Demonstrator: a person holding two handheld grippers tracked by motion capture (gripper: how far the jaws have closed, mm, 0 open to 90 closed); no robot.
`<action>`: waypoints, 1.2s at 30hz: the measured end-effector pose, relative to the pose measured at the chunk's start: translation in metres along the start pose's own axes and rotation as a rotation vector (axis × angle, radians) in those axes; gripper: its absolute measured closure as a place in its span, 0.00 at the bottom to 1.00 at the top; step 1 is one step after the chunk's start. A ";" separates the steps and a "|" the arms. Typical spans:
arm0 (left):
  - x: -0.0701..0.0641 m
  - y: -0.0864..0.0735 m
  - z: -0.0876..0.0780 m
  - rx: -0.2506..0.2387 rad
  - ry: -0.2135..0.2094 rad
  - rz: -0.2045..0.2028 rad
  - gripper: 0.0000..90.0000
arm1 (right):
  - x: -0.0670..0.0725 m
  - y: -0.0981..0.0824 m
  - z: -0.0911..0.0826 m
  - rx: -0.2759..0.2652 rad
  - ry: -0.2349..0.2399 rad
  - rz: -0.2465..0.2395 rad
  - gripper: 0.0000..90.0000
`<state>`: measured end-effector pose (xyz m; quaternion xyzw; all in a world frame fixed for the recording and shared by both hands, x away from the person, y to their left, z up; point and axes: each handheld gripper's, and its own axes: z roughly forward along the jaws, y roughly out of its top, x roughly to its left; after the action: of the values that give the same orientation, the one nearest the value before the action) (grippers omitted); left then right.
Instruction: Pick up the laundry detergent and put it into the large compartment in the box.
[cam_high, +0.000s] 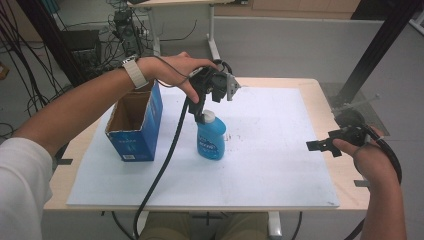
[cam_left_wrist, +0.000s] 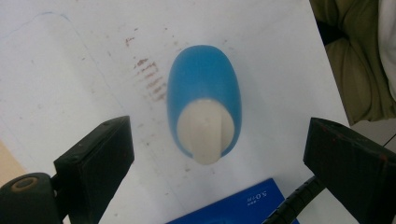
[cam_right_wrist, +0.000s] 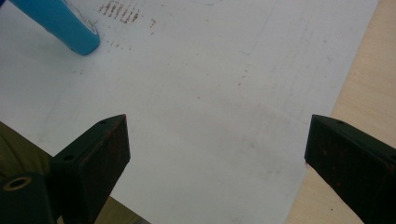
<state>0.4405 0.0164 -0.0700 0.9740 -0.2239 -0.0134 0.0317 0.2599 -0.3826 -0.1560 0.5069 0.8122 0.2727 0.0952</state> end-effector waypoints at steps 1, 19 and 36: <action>0.000 -0.001 0.000 -0.004 0.001 -0.002 0.10 | 0.000 0.000 0.000 0.000 0.000 0.000 0.07; 0.000 -0.001 0.000 0.001 0.004 0.003 0.10 | 0.000 0.001 0.002 0.004 0.001 0.002 0.07; 0.001 -0.001 0.002 -0.005 0.001 0.000 0.10 | -0.001 -0.001 0.003 0.004 0.001 0.004 0.07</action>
<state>0.4421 0.0164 -0.0717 0.9739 -0.2239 -0.0136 0.0344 0.2611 -0.3829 -0.1587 0.5087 0.8116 0.2715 0.0934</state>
